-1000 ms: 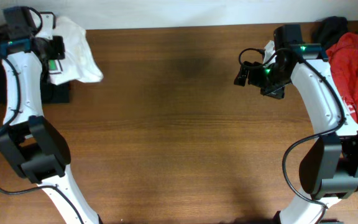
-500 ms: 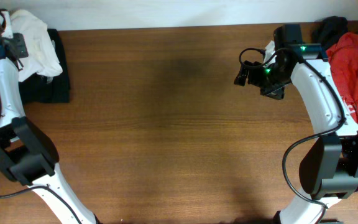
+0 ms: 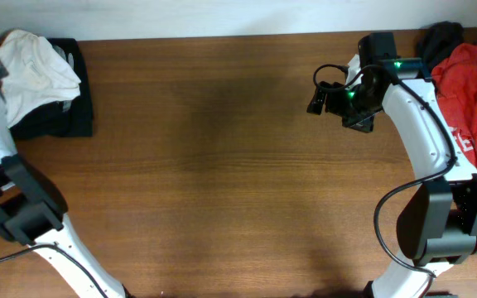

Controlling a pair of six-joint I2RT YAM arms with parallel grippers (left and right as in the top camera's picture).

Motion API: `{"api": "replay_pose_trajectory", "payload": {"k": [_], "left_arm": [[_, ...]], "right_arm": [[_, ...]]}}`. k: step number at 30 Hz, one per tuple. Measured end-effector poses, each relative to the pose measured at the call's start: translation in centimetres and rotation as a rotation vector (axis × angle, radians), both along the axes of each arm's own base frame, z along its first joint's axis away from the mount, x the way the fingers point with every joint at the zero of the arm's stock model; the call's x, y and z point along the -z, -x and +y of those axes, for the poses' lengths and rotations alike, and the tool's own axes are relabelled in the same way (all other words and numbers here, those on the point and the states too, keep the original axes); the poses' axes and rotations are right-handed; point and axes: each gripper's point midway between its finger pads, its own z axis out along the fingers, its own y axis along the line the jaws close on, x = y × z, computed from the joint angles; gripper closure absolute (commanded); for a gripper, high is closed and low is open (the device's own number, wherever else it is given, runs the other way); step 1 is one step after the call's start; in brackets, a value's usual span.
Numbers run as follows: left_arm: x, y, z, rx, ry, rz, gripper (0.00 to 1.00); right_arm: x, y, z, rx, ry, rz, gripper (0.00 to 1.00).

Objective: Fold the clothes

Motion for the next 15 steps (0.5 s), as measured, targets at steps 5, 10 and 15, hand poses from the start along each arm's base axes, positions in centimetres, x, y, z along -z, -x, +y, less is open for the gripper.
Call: {"api": "replay_pose_trajectory", "payload": {"k": [5, 10, 15], "left_arm": [[-2.9, -2.6, -0.8, 0.046, -0.061, -0.127, 0.99], [5.7, -3.2, 1.6, 0.019, -0.020, -0.048, 0.90], [10.5, -2.9, 1.2, 0.023, 0.037, 0.055, 0.41]], "right_arm": [[0.2, 0.9, 0.0, 0.000, 0.001, 0.041, 0.01], [0.5, 2.2, 1.2, -0.033, 0.007, 0.084, 0.01], [0.6, 3.2, 2.7, -0.065, 0.010, 0.117, 0.01]]}}
